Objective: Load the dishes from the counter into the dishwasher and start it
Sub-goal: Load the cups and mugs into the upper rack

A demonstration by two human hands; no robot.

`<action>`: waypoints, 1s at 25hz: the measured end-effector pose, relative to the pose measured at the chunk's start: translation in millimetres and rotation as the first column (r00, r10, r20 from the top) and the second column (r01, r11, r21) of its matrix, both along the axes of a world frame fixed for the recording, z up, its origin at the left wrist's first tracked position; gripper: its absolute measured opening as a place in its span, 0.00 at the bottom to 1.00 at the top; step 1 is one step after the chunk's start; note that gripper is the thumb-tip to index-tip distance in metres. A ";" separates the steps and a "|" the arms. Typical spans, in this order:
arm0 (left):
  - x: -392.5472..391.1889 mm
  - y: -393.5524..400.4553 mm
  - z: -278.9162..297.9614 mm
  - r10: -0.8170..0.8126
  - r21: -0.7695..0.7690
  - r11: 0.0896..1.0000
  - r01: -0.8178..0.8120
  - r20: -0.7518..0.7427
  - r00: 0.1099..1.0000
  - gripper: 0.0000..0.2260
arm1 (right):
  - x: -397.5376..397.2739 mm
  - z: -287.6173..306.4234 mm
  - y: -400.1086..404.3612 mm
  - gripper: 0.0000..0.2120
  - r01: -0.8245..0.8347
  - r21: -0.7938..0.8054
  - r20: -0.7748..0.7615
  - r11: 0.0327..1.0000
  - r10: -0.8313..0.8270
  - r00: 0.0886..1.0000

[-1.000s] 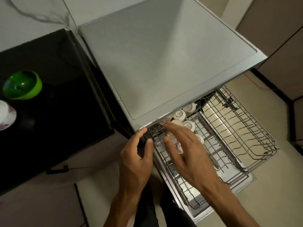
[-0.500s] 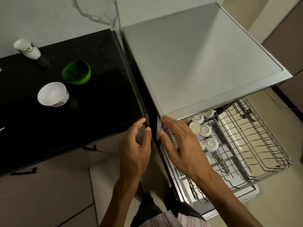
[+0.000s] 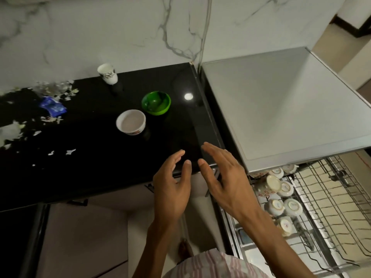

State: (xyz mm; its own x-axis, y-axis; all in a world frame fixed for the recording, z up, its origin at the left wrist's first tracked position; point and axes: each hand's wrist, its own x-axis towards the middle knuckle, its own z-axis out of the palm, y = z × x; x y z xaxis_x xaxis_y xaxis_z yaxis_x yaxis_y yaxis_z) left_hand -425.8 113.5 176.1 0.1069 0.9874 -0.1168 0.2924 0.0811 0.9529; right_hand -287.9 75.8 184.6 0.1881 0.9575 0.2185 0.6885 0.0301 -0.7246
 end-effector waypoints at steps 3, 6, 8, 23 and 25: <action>-25.9 9.1 0.4 0.042 0.019 0.999 -0.042 0.017 0.999 0.15 | -29.3 0.1 16.4 0.22 -0.037 0.013 -0.025 0.999 0.038 0.999; -51.6 20.2 -1.8 0.071 0.060 0.996 -0.069 -0.029 0.997 0.16 | -55.2 -2.7 30.3 0.22 -0.070 0.022 -0.049 0.997 0.071 0.996; -63.3 27.4 -3.5 0.103 0.080 0.992 -0.099 -0.048 0.993 0.16 | -66.7 -4.5 36.4 0.22 -0.087 0.024 -0.049 0.996 0.088 0.995; -83.0 113.4 6.9 0.359 0.141 0.925 -0.353 -0.013 0.933 0.11 | -84.3 8.1 147.6 0.23 -0.285 0.042 -0.079 0.957 0.288 0.954; -80.7 126.9 8.9 0.384 0.153 0.913 -0.378 -0.011 0.923 0.11 | -81.3 9.5 163.7 0.23 -0.316 0.023 -0.089 0.948 0.317 0.944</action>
State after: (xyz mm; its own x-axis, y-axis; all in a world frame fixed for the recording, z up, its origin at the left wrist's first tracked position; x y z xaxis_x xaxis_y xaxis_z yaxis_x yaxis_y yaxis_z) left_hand -506.5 240.3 185.0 -0.2829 0.9585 0.0348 0.3046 0.0554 0.9509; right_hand -369.1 239.5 194.1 -0.1052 0.9692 0.2226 0.5745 0.2419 -0.7820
